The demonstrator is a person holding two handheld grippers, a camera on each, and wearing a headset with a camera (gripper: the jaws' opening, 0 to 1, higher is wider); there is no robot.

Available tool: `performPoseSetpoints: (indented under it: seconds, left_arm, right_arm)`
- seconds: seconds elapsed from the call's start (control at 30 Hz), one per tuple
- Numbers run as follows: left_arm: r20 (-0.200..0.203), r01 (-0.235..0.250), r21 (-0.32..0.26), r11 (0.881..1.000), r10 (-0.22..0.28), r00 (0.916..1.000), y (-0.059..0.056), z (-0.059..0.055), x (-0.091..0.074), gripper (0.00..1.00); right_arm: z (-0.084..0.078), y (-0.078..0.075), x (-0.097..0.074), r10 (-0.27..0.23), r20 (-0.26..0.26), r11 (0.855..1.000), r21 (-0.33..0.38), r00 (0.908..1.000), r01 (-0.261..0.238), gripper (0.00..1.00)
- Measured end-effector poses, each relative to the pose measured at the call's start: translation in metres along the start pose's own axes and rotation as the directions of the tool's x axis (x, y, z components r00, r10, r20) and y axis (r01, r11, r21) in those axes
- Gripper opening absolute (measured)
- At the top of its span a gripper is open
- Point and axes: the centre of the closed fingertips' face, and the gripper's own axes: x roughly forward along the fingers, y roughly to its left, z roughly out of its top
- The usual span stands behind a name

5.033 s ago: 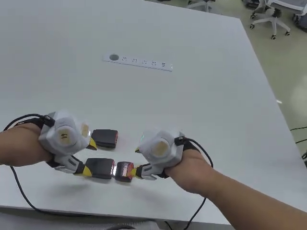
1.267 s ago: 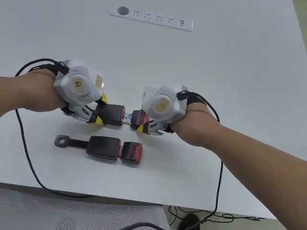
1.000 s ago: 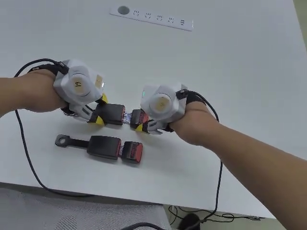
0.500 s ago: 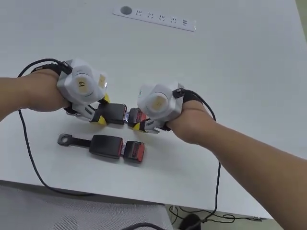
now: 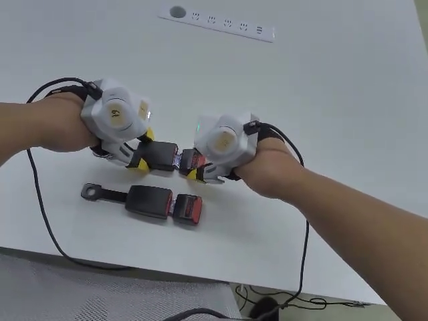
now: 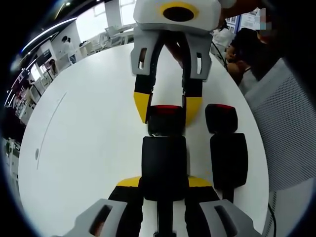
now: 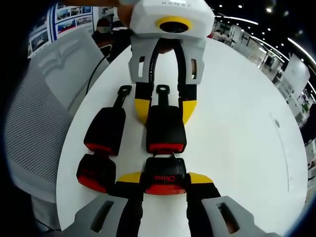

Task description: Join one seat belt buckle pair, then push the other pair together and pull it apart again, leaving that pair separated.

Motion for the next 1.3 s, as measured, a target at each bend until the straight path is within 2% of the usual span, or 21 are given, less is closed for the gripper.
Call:
performPoseSetpoints:
  seconds: [0.87, 1.13, 1.3]
  left_arm:
    - [-0.007, 0.004, 0.0, 1.0, -0.004, 1.0, 0.002, -0.001, 0.001, 0.32]
    - [-0.01, 0.007, 0.009, 1.0, -0.007, 0.9999, 0.002, -0.002, 0.001, 0.32]
    - [-0.01, 0.007, 0.008, 1.0, -0.007, 0.9999, 0.001, -0.001, 0.001, 0.32]
  right_arm:
    - [0.0, 0.0, -0.002, -0.007, -0.005, 1.0, -0.009, 1.0, 0.007, 0.29]
    - [-0.012, 0.0, -0.008, -0.006, -0.02, 1.0, -0.008, 0.9998, 0.006, 0.29]
    - [-0.013, 0.001, -0.01, -0.012, -0.005, 1.0, 0.011, 0.9999, 0.012, 0.3]
